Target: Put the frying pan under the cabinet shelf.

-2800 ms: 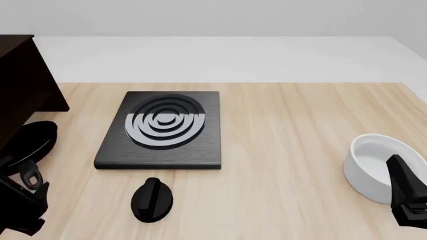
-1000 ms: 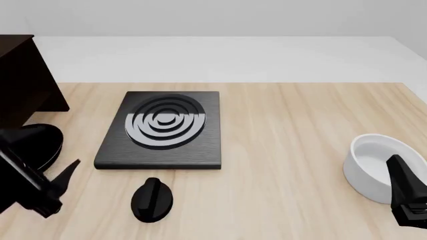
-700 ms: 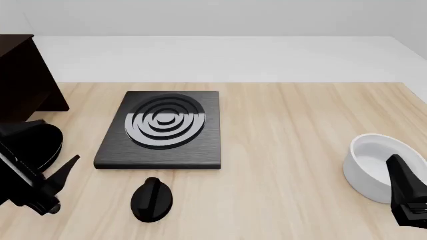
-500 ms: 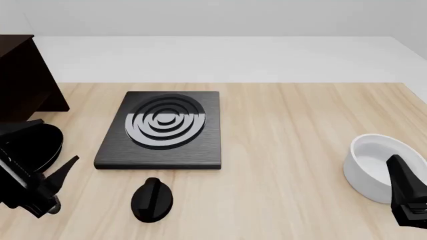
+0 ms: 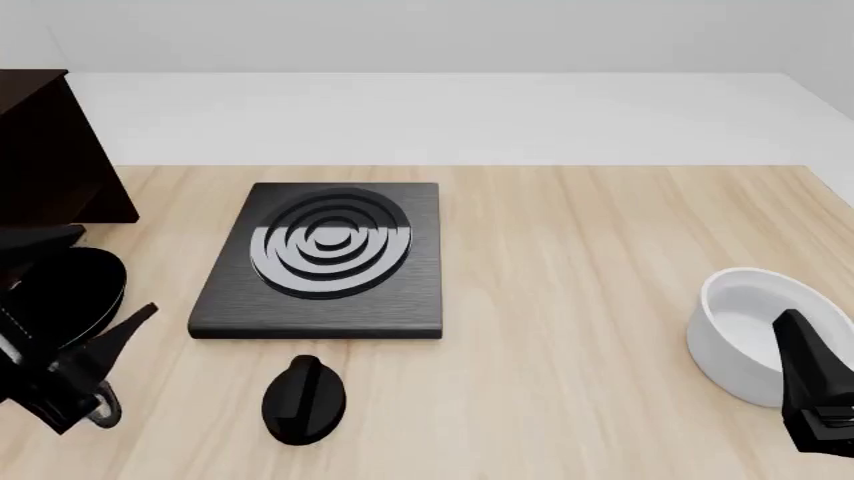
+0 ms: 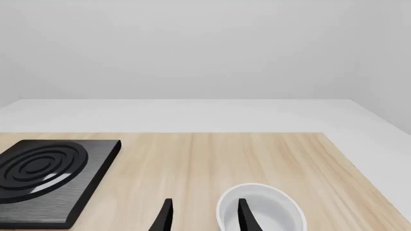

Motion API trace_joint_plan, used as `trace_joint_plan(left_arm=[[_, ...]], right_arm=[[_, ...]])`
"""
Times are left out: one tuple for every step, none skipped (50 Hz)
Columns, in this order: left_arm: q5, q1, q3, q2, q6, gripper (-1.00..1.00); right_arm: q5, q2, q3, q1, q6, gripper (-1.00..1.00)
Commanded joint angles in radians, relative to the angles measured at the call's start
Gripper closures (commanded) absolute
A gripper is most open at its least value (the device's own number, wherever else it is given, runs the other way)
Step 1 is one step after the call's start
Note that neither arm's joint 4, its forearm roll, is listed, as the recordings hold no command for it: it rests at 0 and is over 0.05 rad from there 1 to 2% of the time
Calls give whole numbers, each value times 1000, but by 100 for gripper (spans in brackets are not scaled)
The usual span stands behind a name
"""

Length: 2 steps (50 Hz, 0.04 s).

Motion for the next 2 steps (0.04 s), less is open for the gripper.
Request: trace_joint_plan(left_arm=[[39, -28, -34, -4, -42, -100], [37, -25, -38, -4, -43, -100]], right_arm=[[0, 0, 0, 0, 0, -100], [0, 0, 0, 0, 0, -100]])
